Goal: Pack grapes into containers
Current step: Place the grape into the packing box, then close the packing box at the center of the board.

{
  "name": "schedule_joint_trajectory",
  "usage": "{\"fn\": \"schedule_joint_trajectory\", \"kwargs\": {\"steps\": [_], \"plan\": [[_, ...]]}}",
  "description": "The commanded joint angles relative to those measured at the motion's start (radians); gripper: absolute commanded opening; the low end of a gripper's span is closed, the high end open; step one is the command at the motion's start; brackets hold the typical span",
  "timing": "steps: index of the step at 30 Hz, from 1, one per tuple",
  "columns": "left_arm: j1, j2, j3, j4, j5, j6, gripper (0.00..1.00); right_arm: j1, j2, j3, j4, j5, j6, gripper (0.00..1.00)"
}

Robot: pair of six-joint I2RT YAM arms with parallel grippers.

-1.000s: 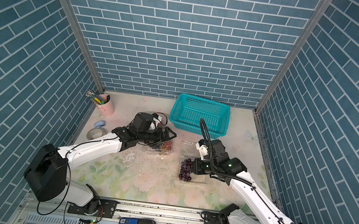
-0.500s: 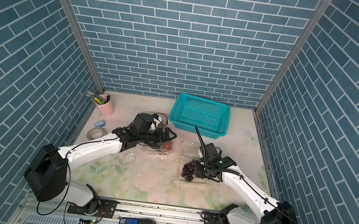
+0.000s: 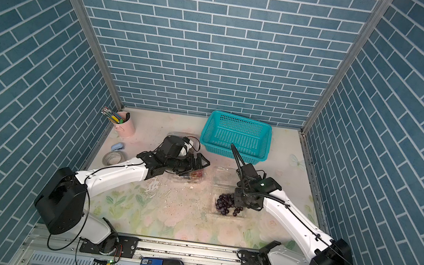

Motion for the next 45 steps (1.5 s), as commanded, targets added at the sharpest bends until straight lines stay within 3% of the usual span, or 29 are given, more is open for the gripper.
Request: {"fn": "schedule_joint_trajectory", "kwargs": {"steps": [1,9,16,22,26,30,45], "plan": [[-0.007,0.009,-0.002,0.029,0.01,-0.008,1.0,-0.001,-0.034,0.045,-0.07,0.027,0.03,0.59],[-0.009,-0.03,-0.07,0.056,0.028,-0.049,0.99,0.0,0.069,-0.112,0.274,-0.234,0.123,0.64],[-0.018,-0.066,-0.14,0.079,0.057,-0.076,1.0,-0.004,0.058,-0.119,0.247,-0.184,0.095,0.77],[-0.085,-0.018,-0.155,0.113,0.06,-0.094,0.99,-0.093,-0.086,-0.111,0.175,-0.144,0.078,0.94],[-0.122,0.042,-0.143,0.153,0.064,-0.11,1.0,-0.201,-0.086,-0.149,0.197,-0.16,0.079,0.97],[-0.138,0.096,-0.12,0.194,0.063,-0.127,1.0,-0.287,-0.042,-0.186,0.319,-0.258,0.094,0.97],[-0.148,0.291,0.01,0.299,0.089,-0.159,1.0,-0.378,0.173,-0.229,0.687,-0.46,0.155,0.97]]}}
